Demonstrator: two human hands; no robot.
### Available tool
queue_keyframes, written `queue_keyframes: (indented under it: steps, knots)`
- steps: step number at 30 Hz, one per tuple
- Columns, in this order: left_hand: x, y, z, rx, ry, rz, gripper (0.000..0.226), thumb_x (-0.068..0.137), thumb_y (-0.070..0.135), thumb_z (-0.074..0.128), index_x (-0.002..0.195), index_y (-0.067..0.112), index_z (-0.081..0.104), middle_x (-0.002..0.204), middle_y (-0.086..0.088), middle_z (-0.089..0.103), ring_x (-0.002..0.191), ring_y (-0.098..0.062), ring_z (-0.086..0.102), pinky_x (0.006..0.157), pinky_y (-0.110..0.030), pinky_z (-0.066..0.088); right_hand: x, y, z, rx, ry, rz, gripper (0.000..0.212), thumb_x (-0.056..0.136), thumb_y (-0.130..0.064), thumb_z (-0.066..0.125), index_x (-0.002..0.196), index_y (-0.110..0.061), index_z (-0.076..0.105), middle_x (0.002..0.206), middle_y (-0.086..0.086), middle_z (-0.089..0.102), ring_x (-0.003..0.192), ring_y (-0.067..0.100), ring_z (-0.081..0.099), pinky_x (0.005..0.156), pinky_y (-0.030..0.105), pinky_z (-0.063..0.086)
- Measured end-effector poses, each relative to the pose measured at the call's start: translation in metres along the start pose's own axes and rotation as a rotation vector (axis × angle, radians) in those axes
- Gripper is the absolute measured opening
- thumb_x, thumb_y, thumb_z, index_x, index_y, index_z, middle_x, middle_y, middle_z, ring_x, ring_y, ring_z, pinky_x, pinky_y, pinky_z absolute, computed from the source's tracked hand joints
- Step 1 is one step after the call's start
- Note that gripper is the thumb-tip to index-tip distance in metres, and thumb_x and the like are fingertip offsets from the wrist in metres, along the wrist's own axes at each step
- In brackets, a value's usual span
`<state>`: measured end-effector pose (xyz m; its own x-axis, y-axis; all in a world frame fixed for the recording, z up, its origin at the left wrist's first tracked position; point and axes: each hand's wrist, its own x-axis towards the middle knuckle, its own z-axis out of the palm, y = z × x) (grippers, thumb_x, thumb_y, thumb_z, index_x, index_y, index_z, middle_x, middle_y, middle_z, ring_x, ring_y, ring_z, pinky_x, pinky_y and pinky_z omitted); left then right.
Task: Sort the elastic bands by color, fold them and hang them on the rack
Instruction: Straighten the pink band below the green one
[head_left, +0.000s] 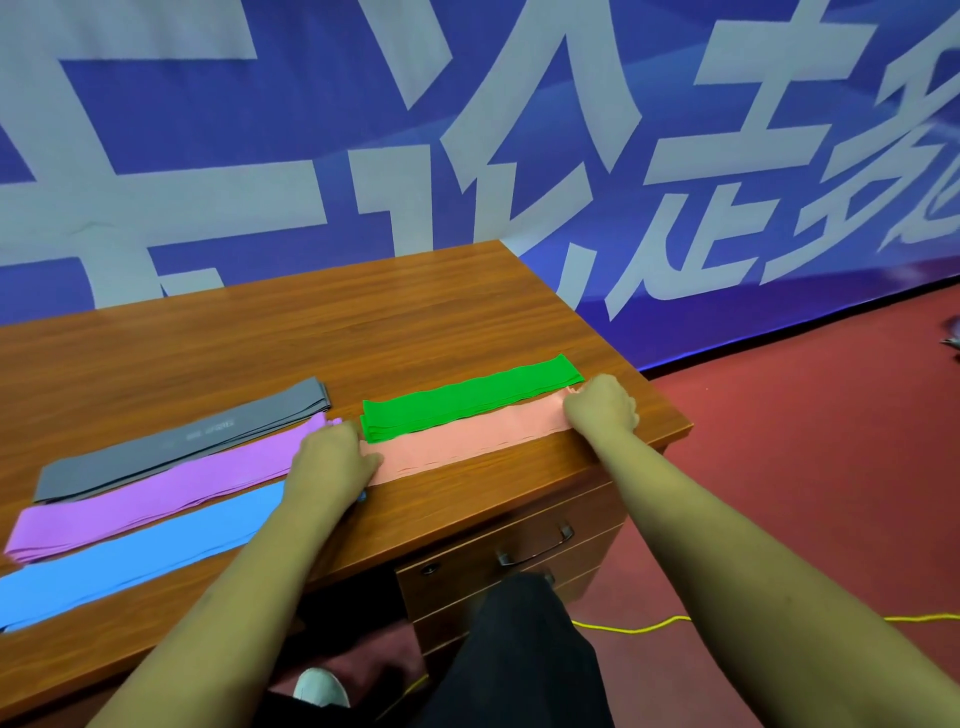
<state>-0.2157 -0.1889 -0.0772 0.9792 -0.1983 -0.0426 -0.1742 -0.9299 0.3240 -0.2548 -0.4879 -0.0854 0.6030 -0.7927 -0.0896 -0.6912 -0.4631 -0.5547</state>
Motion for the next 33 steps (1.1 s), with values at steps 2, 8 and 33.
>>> queue_keyframes:
  steps: [2, 8, 33]
  knots:
    - [0.001, 0.002, -0.001, 0.014, -0.028, -0.008, 0.028, 0.09, 0.028, 0.066, 0.111, 0.008, 0.065, 0.098, -0.01, 0.063, 0.094, -0.027, 0.061, 0.08, -0.035, 0.05, 0.003, 0.003, -0.001, 0.023, -0.029, -0.022, 0.031, 0.089, -0.03, 0.059, 0.115, -0.013, 0.063, 0.124, 0.011, 0.062, 0.121, 0.035, 0.051, 0.099, 0.044, 0.04]
    - [0.002, 0.01, -0.006, -0.009, -0.071, 0.016, 0.016, 0.089, 0.025, 0.064, 0.096, 0.011, 0.066, 0.097, -0.008, 0.064, 0.085, -0.021, 0.055, 0.072, -0.03, 0.045, 0.019, 0.016, -0.018, 0.193, -0.116, -0.109, 0.013, 0.085, -0.014, 0.064, 0.085, -0.003, 0.069, 0.088, 0.016, 0.069, 0.09, 0.034, 0.065, 0.073, 0.04, 0.052]
    - [-0.016, 0.027, -0.009, -0.201, -0.036, 0.033, 0.029, 0.093, 0.021, 0.055, 0.119, 0.01, 0.058, 0.102, -0.009, 0.063, 0.083, -0.018, 0.051, 0.071, -0.027, 0.038, -0.108, 0.008, 0.039, -0.124, -0.199, -0.98, 0.036, 0.1, -0.031, 0.043, 0.133, -0.025, 0.056, 0.142, -0.007, 0.051, 0.133, 0.01, 0.041, 0.114, 0.028, 0.026]
